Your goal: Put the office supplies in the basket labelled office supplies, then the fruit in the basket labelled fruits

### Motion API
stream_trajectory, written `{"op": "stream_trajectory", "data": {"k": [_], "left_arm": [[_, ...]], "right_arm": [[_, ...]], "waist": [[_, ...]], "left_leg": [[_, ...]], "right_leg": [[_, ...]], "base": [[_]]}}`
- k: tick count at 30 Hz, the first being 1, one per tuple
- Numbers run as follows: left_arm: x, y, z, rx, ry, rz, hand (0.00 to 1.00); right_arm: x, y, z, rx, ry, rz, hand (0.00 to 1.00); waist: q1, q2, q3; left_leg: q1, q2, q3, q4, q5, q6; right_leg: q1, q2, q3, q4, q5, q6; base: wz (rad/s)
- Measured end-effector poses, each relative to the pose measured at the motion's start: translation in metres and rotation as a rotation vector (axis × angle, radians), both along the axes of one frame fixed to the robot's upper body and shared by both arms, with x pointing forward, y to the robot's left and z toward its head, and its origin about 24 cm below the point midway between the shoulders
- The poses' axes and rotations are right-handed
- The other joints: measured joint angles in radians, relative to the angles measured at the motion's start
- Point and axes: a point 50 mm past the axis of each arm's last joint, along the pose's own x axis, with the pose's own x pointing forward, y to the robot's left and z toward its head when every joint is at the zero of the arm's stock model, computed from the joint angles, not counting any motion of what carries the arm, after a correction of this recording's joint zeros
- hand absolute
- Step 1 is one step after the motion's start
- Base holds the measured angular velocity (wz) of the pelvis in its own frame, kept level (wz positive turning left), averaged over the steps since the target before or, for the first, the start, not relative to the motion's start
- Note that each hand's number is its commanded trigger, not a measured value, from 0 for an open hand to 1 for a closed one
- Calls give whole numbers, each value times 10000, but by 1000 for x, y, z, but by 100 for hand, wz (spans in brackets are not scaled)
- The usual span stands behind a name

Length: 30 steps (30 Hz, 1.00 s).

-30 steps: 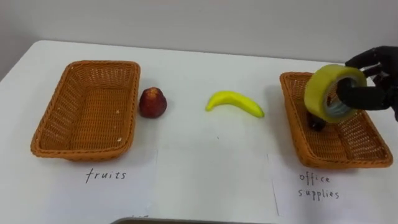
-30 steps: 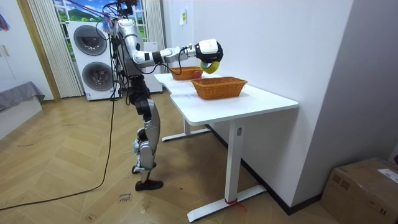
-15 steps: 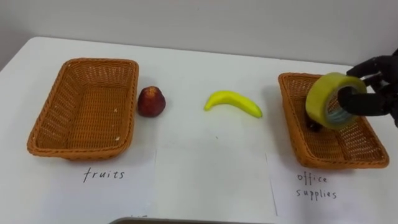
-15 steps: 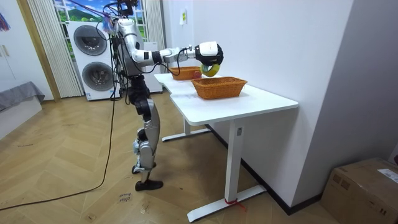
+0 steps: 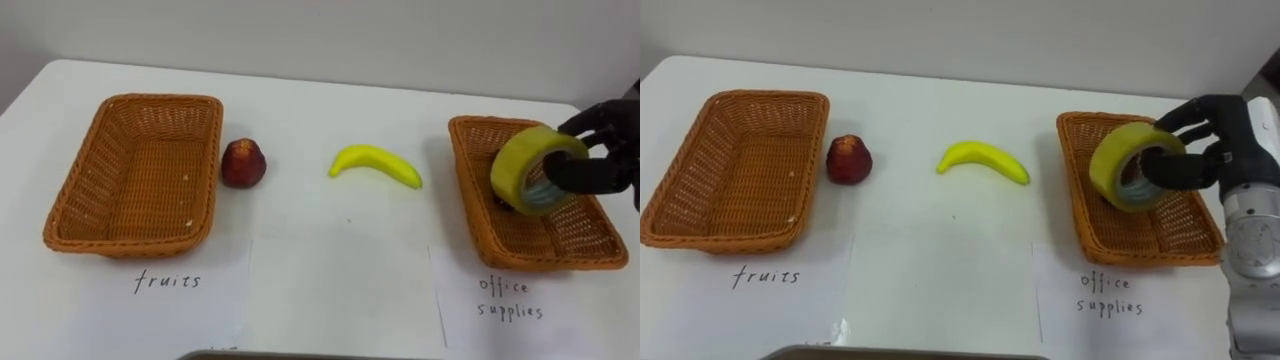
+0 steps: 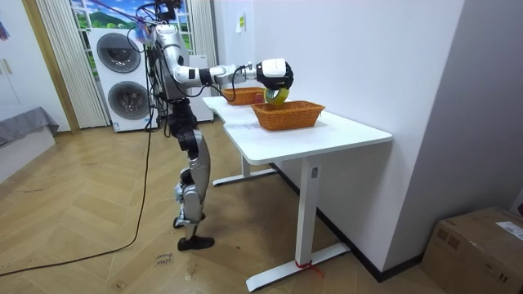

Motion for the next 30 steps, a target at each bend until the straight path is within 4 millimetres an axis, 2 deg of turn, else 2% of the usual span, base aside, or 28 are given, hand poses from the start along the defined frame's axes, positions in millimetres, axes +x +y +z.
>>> {"op": "stream_trajectory", "data": {"k": [2,3,4,23,30], "left_arm": [[0,0,0,58,-21,21,0],[0,1,0,110,-55,76,0],[0,1,0,109,-96,185,0],[-1,1,0,79,-72,322,0],[-4,0,-1,11,41,453,0]], "right_arm": [[0,0,0,0,-1,0,51],[0,0,0,0,-1,0,20],[0,0,0,-43,12,-2,0],[-1,-4,-7,-573,611,-244,0],[-1,-4,-6,-592,554,-267,0]], "waist": [[0,17,-9],[0,20,-10],[15,18,-10],[110,-71,-1],[104,-106,-21]], "left_leg": [[1,0,1,-4,0,0],[1,1,1,-5,0,0],[4,1,8,-6,0,0],[-15,8,86,-6,2,1],[-16,12,82,-11,1,1]], "right_leg": [[-2,1,3,-1,0,0],[-3,1,5,-2,0,0],[-8,2,22,-1,0,0],[-89,18,166,9,0,0],[-88,24,170,9,1,-1]], "base": [[0],[0],[0],[-1],[0]]}}
